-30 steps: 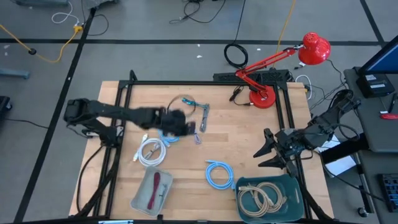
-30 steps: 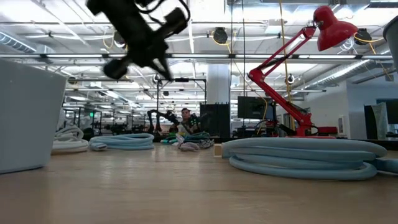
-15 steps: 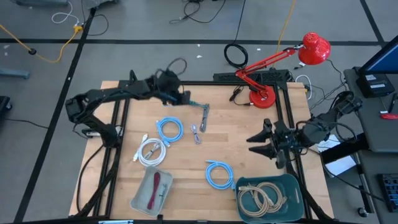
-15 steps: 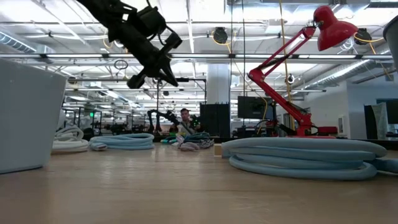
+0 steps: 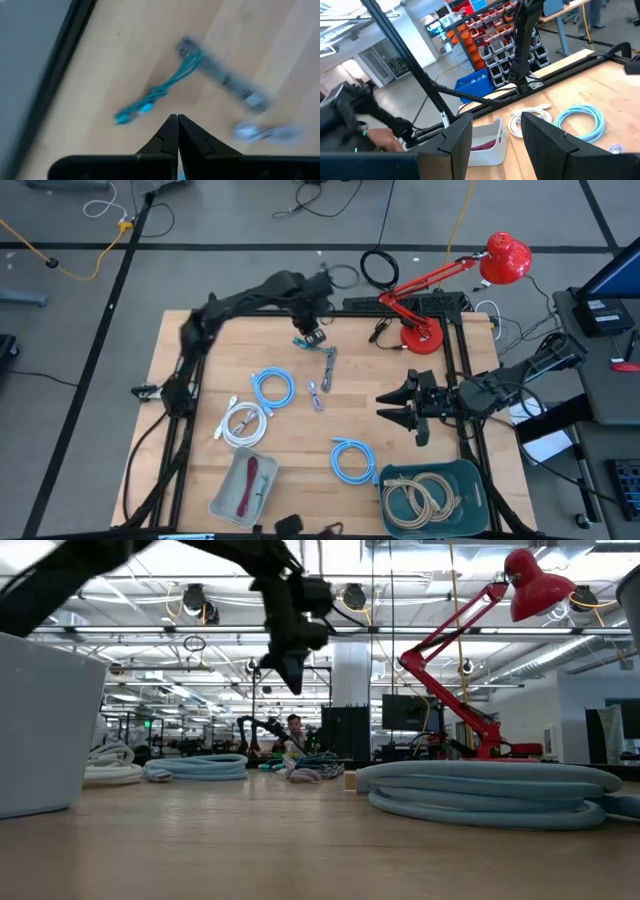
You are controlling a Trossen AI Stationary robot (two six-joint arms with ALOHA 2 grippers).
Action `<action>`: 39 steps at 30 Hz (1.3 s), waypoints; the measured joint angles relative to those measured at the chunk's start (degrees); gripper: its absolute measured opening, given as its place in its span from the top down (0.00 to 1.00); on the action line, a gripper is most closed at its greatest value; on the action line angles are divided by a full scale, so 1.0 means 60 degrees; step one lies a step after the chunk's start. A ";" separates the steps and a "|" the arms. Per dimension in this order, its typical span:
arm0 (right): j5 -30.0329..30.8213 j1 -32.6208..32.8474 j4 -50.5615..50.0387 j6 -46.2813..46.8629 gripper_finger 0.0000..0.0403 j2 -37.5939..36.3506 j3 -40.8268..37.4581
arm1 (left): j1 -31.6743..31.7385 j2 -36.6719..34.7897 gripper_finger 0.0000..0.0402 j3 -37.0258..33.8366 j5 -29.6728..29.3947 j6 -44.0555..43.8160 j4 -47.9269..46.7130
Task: Pick & Place USB Port
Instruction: Put the blue patterned charger cable into the gray bin
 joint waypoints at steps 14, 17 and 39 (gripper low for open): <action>-0.0009 -0.0008 -0.0004 -0.0150 0.59 0.0049 0.0000 | -0.0654 0.1452 0.52 0.1170 -0.2536 0.2723 -0.0938; 0.0000 -0.0008 -0.0007 -0.0264 0.59 0.0049 0.0000 | -0.0743 0.1564 0.47 0.1167 -0.2439 0.2665 -0.0771; -0.0007 -0.0008 -0.0075 -0.0211 0.59 0.0078 0.0000 | -0.0925 0.2846 0.46 0.1167 -0.1769 0.1383 -0.0246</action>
